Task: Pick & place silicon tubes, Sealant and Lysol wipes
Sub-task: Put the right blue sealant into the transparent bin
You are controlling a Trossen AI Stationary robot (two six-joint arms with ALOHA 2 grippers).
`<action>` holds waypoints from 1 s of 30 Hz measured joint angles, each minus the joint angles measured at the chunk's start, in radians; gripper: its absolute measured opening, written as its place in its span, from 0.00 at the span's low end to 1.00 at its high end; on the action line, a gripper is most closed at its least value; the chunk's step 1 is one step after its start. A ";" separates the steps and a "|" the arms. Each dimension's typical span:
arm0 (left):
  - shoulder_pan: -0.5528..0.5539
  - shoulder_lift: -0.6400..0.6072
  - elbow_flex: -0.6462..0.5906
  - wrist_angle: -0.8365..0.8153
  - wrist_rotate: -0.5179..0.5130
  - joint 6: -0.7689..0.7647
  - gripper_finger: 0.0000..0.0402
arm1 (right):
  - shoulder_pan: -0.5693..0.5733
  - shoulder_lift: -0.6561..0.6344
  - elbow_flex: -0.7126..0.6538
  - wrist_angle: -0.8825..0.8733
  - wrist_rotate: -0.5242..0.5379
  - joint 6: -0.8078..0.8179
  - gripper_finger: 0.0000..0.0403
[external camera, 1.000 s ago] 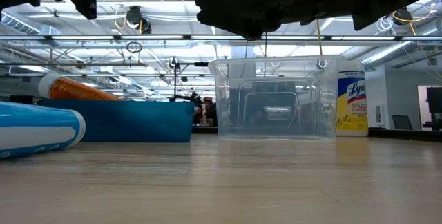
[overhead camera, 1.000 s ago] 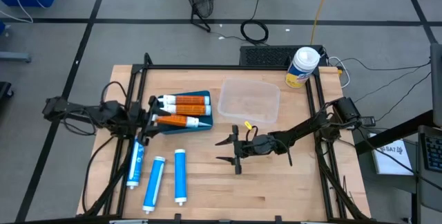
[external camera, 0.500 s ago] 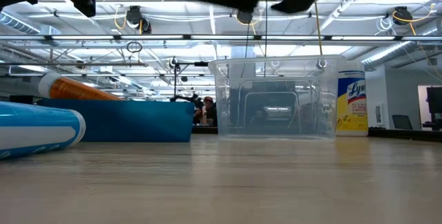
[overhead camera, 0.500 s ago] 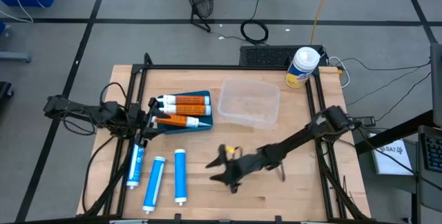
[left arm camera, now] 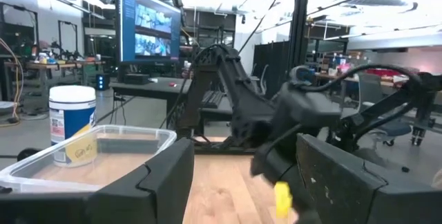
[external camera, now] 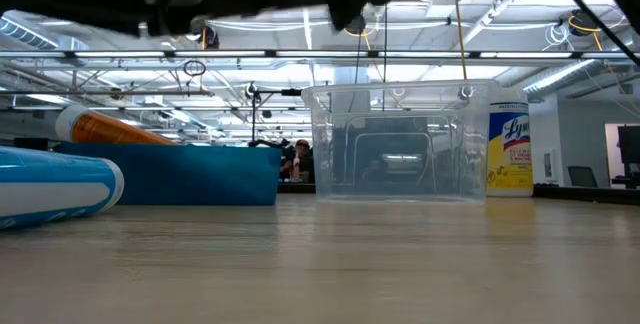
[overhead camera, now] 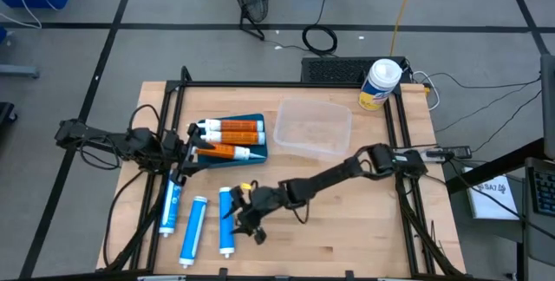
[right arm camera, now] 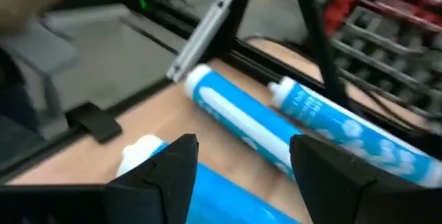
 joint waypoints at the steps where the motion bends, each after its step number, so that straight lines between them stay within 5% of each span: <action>1: 0.000 0.000 0.000 -0.004 0.000 0.000 0.64 | -0.011 0.023 0.010 0.037 -0.044 0.013 0.53; 7: 0.000 0.000 0.000 -0.014 0.000 0.001 0.64 | -0.048 0.122 0.041 0.127 -0.148 0.090 0.52; 17: 0.000 0.000 0.000 -0.032 0.000 0.001 0.64 | -0.056 0.169 0.039 0.108 -0.051 0.088 0.49; 24: -0.001 0.064 0.001 -0.209 0.000 -0.117 0.64 | -0.023 -0.005 0.037 -0.245 0.031 0.048 0.49; 30: -0.058 0.254 0.040 -0.153 -0.002 -0.230 0.64 | 0.020 -0.176 0.038 -0.744 0.295 0.143 0.48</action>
